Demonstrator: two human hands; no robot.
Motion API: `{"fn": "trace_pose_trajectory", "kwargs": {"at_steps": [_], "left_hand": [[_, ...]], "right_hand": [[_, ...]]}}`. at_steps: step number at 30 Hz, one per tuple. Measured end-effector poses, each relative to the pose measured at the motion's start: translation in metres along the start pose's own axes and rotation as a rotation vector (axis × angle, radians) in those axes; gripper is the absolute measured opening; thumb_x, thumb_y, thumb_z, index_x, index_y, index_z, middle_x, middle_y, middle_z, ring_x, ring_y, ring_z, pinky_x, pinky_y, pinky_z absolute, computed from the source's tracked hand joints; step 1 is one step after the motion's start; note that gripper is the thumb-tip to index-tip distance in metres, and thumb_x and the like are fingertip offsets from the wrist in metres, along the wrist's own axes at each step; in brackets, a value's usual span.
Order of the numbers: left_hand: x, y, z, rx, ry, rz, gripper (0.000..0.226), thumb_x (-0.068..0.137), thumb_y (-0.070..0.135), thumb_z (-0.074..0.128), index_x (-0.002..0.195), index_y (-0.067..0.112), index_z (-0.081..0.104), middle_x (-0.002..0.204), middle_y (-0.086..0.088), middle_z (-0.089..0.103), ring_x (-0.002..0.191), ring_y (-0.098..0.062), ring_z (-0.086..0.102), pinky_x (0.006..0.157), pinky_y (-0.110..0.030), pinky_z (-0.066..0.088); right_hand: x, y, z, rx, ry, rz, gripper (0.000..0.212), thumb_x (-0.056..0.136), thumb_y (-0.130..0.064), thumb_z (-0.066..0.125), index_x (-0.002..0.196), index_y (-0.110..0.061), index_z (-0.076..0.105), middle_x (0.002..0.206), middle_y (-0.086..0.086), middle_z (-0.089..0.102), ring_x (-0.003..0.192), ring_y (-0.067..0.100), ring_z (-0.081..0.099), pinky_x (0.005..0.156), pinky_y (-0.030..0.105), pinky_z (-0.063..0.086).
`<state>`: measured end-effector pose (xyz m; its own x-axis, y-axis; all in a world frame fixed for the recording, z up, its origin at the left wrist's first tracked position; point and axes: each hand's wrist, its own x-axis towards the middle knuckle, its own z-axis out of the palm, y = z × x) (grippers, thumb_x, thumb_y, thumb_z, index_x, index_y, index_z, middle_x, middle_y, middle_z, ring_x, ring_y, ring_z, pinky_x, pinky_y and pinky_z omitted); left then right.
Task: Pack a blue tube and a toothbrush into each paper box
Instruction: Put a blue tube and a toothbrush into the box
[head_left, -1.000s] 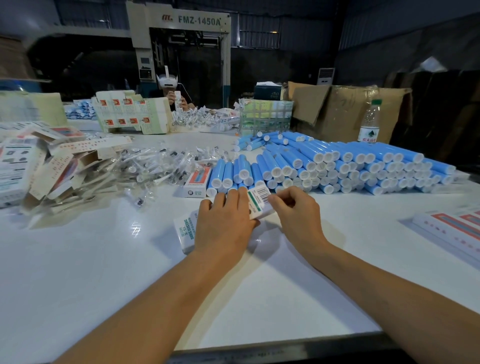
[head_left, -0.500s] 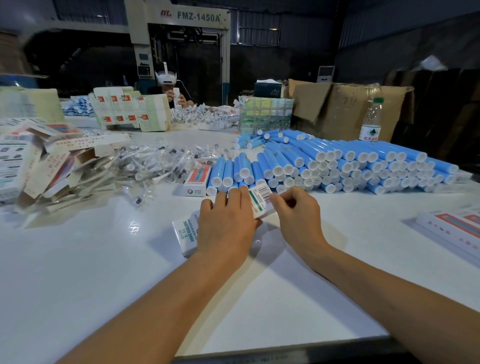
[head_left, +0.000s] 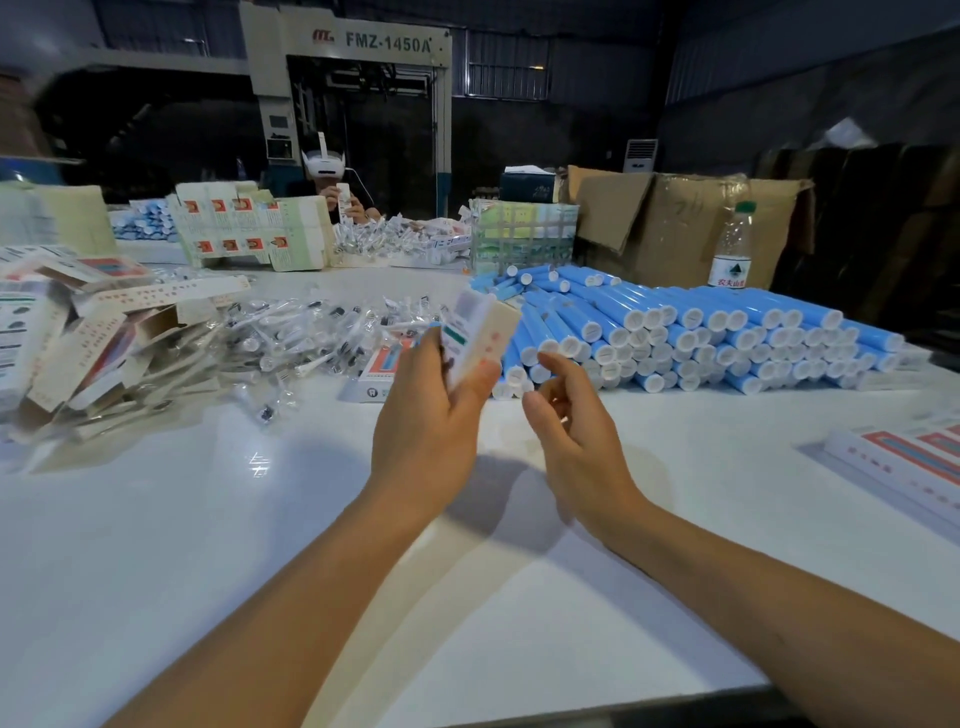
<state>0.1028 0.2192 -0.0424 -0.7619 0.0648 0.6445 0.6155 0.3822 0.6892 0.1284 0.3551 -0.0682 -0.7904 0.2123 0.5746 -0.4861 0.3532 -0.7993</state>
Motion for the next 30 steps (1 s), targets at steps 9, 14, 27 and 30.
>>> {"fn": "trace_pose_trajectory", "kwargs": {"at_steps": [9, 14, 27, 30], "left_hand": [[0.012, -0.002, 0.003, -0.833, 0.111, -0.703, 0.043, 0.098, 0.048, 0.037, 0.129, 0.02, 0.049, 0.112, -0.008, 0.064, 0.099, -0.025, 0.064, 0.084, -0.044, 0.053], [0.01, -0.01, 0.005, -0.909, 0.103, -0.813, 0.028, 0.097, 0.048, 0.04, 0.091, 0.026, 0.057, 0.072, -0.001, 0.072, 0.065, -0.017, 0.07, 0.052, -0.032, 0.054], [0.005, -0.043, 0.012, -0.287, -0.054, -0.573, 0.063, 0.098, 0.053, 0.03, 0.078, 0.008, 0.068, 0.072, -0.01, 0.068, 0.066, -0.025, 0.058, 0.065, -0.035, 0.043], [0.004, -0.052, 0.014, -0.251, -0.105, -0.522, 0.057, 0.098, 0.049, 0.035, 0.077, 0.01, 0.071, 0.072, -0.01, 0.069, 0.067, -0.025, 0.06, 0.065, -0.033, 0.044]], "right_hand": [[-0.007, 0.003, 0.009, -0.194, -0.395, 0.078, 0.073, 0.078, -0.054, 0.051, 0.145, -0.043, 0.025, 0.113, -0.013, 0.048, 0.087, 0.002, 0.052, 0.068, 0.016, 0.043], [-0.006, 0.005, 0.01, -0.167, -0.404, 0.065, 0.076, 0.077, -0.05, 0.055, 0.146, -0.042, 0.024, 0.103, -0.021, 0.046, 0.085, -0.002, 0.05, 0.074, 0.018, 0.042], [0.018, -0.003, -0.022, -0.474, -0.329, 0.062, 0.052, 0.09, -0.036, 0.049, 0.14, -0.047, 0.035, 0.104, -0.004, 0.041, 0.09, 0.009, 0.043, 0.068, 0.018, 0.035], [0.022, -0.012, -0.047, -0.63, -0.361, 0.076, 0.046, 0.092, -0.038, 0.048, 0.137, -0.044, 0.042, 0.1, -0.002, 0.039, 0.082, 0.012, 0.044, 0.064, 0.023, 0.038]]}}
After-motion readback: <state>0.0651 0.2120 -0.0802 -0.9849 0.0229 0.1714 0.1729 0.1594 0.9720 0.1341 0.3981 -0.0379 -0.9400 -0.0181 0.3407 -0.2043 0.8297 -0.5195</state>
